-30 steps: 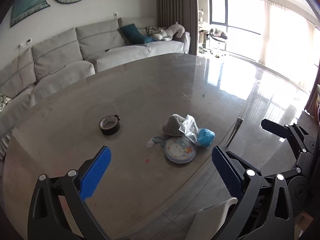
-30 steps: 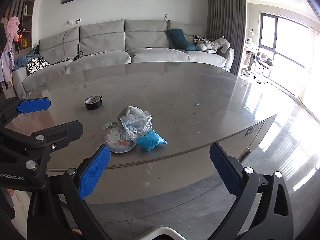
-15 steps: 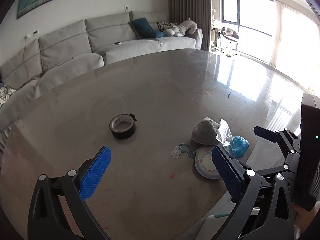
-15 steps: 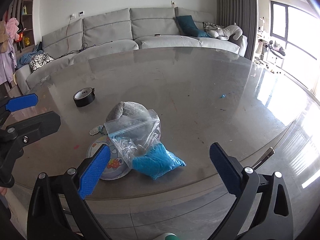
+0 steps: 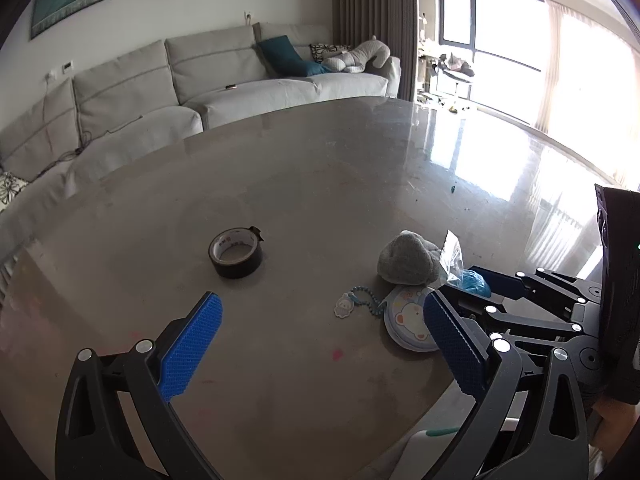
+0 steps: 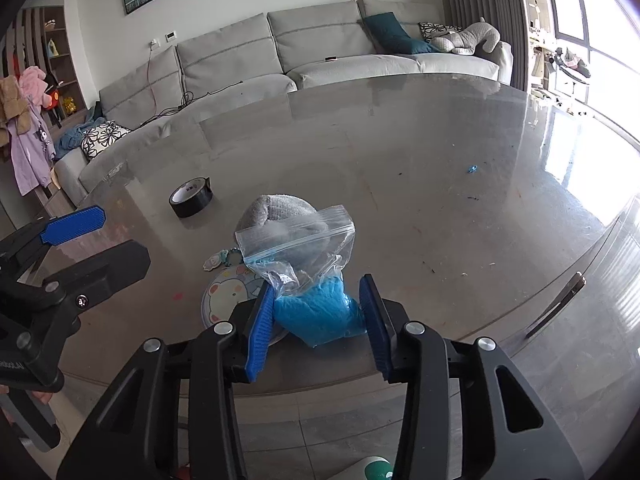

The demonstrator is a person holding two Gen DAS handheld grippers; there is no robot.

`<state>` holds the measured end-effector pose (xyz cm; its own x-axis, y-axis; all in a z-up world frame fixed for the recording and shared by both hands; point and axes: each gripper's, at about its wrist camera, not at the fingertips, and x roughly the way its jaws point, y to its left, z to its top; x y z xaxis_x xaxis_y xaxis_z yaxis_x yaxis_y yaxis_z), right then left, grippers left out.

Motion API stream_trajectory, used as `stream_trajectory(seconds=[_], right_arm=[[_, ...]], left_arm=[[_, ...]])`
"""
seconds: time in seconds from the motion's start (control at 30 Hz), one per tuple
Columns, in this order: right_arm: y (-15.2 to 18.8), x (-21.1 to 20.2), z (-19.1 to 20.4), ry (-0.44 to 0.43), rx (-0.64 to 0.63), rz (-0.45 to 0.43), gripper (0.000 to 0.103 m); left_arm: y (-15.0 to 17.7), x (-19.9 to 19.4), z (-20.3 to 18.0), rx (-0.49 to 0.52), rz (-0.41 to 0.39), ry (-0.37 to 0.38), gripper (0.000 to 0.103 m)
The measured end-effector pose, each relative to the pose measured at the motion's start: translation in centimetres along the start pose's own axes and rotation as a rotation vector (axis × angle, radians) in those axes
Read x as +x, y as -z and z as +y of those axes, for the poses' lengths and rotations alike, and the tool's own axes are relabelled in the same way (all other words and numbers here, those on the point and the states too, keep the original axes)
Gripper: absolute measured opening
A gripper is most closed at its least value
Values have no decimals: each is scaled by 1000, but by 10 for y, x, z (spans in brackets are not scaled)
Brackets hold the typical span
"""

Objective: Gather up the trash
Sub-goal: 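Grasp the ziplock bag of blue items with the right gripper while the left grasps the cartoon plate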

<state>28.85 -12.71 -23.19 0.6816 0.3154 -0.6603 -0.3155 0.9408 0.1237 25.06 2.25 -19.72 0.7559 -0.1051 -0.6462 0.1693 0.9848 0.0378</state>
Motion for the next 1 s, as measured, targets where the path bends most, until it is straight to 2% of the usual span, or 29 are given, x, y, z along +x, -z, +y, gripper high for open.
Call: stream_trajectory(seconds=[0.27, 0.63, 1.0], right_arm=[[-8, -19, -4, 10, 13, -48, 39], [-23, -53, -8, 63, -27, -115, 39], [-21, -62, -9, 75, -41, -129, 38]], left_arm=[[3, 6, -4, -3, 21, 20, 99], [3, 19, -47, 82, 31, 59, 99], [8, 50, -67, 61, 105, 73, 99]])
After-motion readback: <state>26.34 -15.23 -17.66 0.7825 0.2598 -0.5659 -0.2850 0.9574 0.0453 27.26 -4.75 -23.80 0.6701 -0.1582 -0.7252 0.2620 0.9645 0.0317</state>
